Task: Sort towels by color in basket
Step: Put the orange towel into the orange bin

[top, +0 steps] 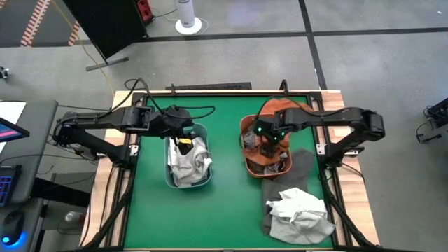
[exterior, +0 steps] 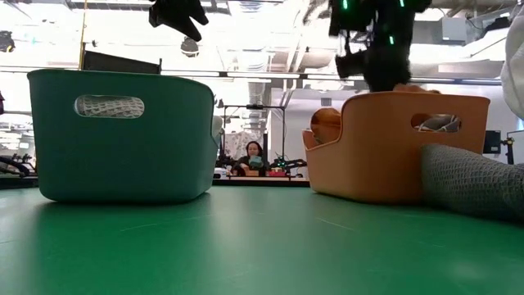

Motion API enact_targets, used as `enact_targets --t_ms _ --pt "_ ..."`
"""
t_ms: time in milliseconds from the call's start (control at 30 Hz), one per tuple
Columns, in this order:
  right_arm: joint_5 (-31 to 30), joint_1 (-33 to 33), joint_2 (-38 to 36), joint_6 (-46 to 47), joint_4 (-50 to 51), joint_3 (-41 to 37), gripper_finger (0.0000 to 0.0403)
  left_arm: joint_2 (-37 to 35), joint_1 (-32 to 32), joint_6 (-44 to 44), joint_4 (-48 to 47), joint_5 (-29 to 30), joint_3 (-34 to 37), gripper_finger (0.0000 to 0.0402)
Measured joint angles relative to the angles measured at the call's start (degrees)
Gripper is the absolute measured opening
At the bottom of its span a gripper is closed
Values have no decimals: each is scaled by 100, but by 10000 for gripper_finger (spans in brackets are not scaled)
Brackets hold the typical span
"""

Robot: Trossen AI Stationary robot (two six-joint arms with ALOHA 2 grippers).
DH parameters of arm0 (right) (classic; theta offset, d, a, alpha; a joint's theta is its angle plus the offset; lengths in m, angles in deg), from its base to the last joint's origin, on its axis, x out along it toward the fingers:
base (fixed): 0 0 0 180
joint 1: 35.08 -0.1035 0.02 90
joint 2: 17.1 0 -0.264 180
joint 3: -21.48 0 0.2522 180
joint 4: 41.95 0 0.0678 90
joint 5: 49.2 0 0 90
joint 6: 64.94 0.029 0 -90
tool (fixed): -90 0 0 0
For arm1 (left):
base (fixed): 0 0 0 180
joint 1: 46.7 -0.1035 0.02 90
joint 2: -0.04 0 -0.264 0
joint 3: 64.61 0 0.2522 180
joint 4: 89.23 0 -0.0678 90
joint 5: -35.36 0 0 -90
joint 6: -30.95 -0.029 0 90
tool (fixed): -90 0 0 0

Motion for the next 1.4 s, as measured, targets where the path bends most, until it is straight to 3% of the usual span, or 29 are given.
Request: enact_targets --t_ms 233,467,767,967,1167,1400 --pt "-884 104 -472 134 771 1132 297 0 -39 -54 9 41 0 224" --pt "-788 218 -663 -160 1756 823 293 0 -35 -12 7 39 2 224" --pt "-334 -335 -54 -511 73 -576 282 0 -35 -104 17 37 4 224" --pt "-303 -258 658 -514 -762 -1119 282 0 -35 -262 15 33 4 224" --pt "-269 -65 857 -641 5 -776 282 0 -35 -276 -15 -16 4 224" --pt "-279 129 287 -659 1194 302 282 2 -35 -277 -15 -16 4 224"
